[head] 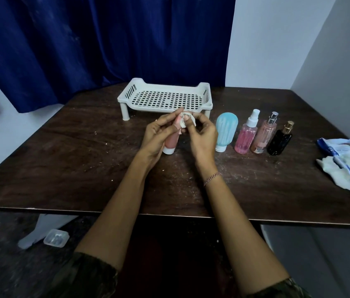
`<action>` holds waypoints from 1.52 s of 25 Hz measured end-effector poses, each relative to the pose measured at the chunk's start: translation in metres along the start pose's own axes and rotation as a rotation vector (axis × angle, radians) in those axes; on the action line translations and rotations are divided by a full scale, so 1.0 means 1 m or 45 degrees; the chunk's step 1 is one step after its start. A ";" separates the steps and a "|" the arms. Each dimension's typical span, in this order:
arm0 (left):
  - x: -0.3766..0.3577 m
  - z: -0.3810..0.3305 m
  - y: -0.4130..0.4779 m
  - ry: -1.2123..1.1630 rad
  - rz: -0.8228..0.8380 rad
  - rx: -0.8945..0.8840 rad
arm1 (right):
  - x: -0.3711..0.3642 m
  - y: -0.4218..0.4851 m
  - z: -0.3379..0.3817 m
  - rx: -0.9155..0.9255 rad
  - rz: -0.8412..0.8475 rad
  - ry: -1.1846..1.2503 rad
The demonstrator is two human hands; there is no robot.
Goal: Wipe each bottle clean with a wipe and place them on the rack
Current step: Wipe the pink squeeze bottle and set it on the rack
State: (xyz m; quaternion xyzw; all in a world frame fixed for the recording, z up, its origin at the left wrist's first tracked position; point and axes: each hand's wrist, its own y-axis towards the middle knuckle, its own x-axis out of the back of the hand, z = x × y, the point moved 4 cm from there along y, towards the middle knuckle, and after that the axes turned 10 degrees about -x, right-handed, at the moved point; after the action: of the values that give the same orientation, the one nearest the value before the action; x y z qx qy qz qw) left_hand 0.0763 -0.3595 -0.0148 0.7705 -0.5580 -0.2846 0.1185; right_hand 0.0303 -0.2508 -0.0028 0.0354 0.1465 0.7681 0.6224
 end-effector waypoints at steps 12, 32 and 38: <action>0.002 0.000 0.000 -0.092 0.015 0.047 | 0.002 -0.011 0.018 0.381 -0.005 -0.274; 0.003 0.000 0.001 -0.099 -0.045 0.091 | 0.004 -0.008 0.012 0.321 -0.095 -0.395; 0.006 0.000 0.000 -0.120 -0.079 0.097 | 0.003 -0.007 0.009 0.280 -0.075 -0.428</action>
State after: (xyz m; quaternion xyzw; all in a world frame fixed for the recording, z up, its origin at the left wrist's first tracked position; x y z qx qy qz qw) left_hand 0.0775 -0.3650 -0.0166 0.7771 -0.5492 -0.3028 0.0539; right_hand 0.0384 -0.2453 0.0034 0.2264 0.1246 0.7121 0.6527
